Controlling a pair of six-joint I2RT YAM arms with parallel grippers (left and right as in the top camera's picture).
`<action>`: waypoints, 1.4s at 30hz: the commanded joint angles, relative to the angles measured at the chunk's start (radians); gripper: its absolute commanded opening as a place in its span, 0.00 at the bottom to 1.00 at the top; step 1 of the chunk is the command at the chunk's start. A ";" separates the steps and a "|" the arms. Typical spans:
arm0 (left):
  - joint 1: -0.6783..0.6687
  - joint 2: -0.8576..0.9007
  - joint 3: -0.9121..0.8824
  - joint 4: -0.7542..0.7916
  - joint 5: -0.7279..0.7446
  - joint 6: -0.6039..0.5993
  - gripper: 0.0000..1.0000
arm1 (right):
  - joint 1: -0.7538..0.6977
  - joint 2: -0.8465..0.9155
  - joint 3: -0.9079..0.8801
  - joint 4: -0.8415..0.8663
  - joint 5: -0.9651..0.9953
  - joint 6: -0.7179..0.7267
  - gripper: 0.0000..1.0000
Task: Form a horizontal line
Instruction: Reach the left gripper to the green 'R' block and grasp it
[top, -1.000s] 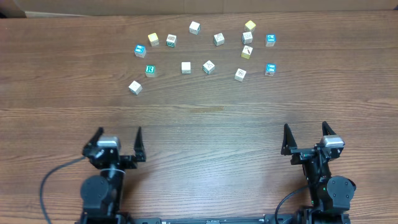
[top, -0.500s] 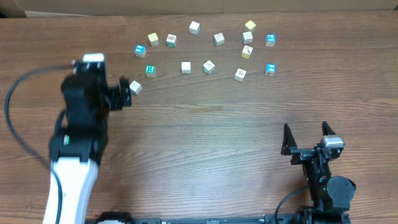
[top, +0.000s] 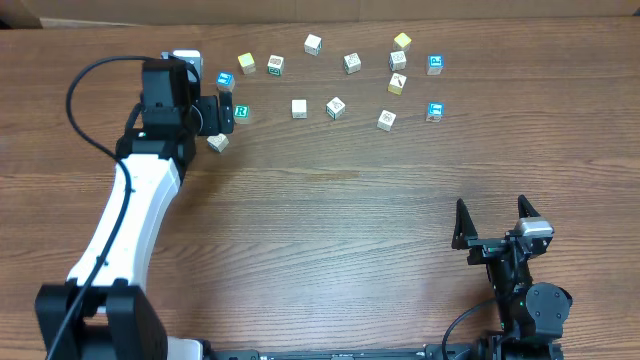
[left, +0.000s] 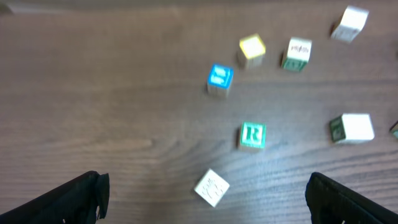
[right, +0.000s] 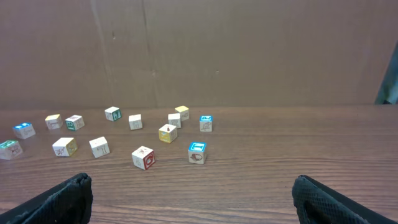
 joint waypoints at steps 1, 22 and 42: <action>-0.009 0.079 0.063 -0.029 0.025 -0.073 1.00 | -0.002 -0.006 -0.010 0.004 0.000 -0.005 1.00; -0.085 0.595 0.657 -0.410 0.017 -0.183 0.99 | -0.002 -0.006 -0.010 0.004 0.000 -0.005 1.00; -0.084 0.717 0.657 -0.326 0.016 -0.068 0.67 | -0.002 -0.006 -0.010 0.004 0.000 -0.005 1.00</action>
